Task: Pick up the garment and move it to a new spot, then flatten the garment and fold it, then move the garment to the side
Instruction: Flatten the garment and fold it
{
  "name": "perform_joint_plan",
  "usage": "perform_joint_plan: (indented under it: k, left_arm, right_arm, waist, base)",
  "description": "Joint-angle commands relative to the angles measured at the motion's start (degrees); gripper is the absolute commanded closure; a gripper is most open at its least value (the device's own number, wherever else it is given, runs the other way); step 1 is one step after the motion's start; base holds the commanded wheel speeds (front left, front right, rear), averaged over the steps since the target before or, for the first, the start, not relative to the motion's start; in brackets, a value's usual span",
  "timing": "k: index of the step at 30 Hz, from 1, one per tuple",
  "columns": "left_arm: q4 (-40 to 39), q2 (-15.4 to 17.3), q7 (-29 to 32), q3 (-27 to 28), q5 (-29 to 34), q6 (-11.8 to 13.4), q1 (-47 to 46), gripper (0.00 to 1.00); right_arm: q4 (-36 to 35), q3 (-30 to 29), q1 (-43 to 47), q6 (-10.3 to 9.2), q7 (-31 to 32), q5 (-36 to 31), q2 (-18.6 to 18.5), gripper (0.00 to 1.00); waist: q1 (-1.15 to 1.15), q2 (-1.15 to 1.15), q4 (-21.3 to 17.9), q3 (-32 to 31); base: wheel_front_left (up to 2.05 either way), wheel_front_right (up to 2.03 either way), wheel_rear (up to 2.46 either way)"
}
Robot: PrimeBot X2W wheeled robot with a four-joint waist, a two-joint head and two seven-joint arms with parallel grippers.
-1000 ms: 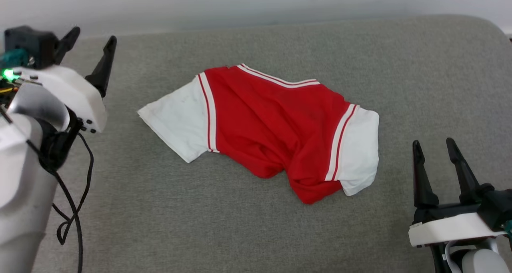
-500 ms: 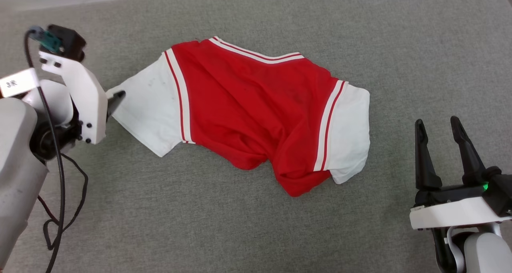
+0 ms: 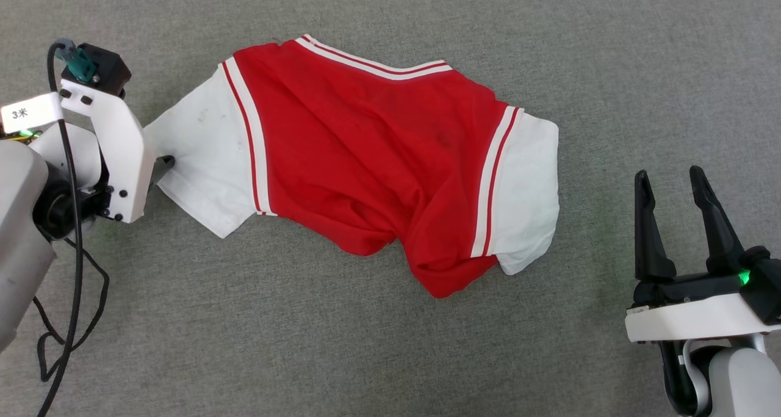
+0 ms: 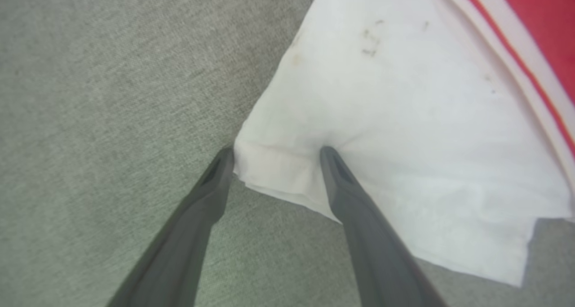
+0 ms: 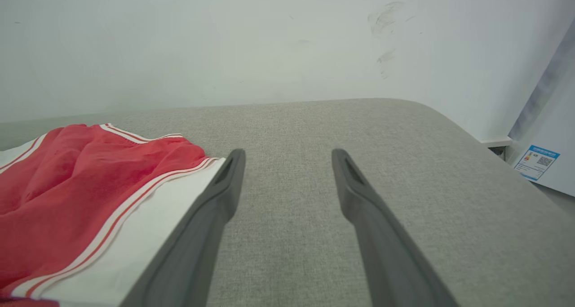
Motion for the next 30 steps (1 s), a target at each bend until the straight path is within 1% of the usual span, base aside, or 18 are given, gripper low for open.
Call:
perform_joint_plan:
  k: [1,2,5,6,9,12,15,20,25,27,30]
  left_arm:
    - [1.7,-1.0,1.7,-3.9,-0.5,-0.2,4.3,0.53]
    - [1.8,-0.7,0.5,-4.1,-0.5,-0.2,3.8,1.00]
    - [2.6,-0.1,-3.5,-3.2,-1.1,0.0,1.9,1.00]
    - [2.6,-0.1,-3.5,-3.2,-1.1,0.0,1.9,1.00]
    - [2.6,0.9,-7.8,-2.0,-1.8,0.0,0.1,1.00]
    - [2.3,2.2,-11.5,-1.2,-2.5,0.0,-0.5,1.00]
    - [2.6,3.2,-13.9,-0.5,-3.5,0.0,0.4,1.00]
    - [4.7,5.5,-16.3,0.4,-4.3,0.0,2.9,1.00]
    - [7.1,7.1,-17.9,0.9,-5.3,0.9,6.0,1.00]
    - [8.0,7.4,-18.2,0.7,-5.8,1.2,7.4,1.00]
    - [8.9,6.7,-19.2,1.0,-6.5,1.3,8.7,1.00]
  right_arm:
    - [-0.1,-0.1,-0.7,-0.06,-0.1,0.3,0.1,0.00]
    - [0.0,0.0,-0.8,-0.06,-0.1,0.3,0.1,0.00]
    - [0.2,-0.1,-0.9,-0.06,-0.1,0.3,0.1,0.00]
    - [0.2,-0.1,-0.9,-0.06,-0.1,0.3,0.1,0.00]
    - [0.4,-0.6,-0.2,-0.06,-0.1,-0.1,0.1,0.00]
    - [0.7,-1.2,0.5,-0.05,-0.1,-0.3,0.1,0.00]
    - [0.9,-1.3,1.0,-0.06,-0.1,-0.6,0.1,0.00]
    - [1.2,-1.5,1.3,-0.06,-0.1,-1.2,0.1,0.00]
    - [1.5,-1.5,1.8,-0.06,-0.1,-1.7,0.1,0.00]
    - [1.6,-1.6,2.0,-0.06,-0.1,-1.9,0.1,0.00]
    - [1.9,-1.8,2.1,-0.06,-0.1,-2.1,0.1,0.00]
  waist:
    - [0.01,0.00,0.1,0.1]
    - [0.01,0.00,0.1,0.1]
    - [0.01,0.00,0.6,-0.4]
    - [0.01,0.00,0.6,-0.4]
    - [0.01,0.00,1.4,-1.5]
    - [0.01,0.00,2.7,-2.8]
    - [0.01,0.00,4.2,-3.9]
    - [0.01,0.00,6.5,-5.2]
    - [0.01,0.00,8.2,-5.9]
    - [0.01,0.00,8.6,-6.1]
    - [0.01,0.00,9.1,-6.5]
  base:
    - [0.00,0.00,0.00]
    - [0.00,0.00,0.00]
    - [0.00,0.00,0.00]
    - [0.00,0.00,0.00]
    - [0.00,0.00,0.00]
    - [0.00,0.00,0.00]
    - [0.00,0.00,0.00]
    - [0.00,0.00,0.00]
    - [0.00,0.00,0.00]
    - [0.00,0.00,0.00]
    - [0.00,0.00,0.00]
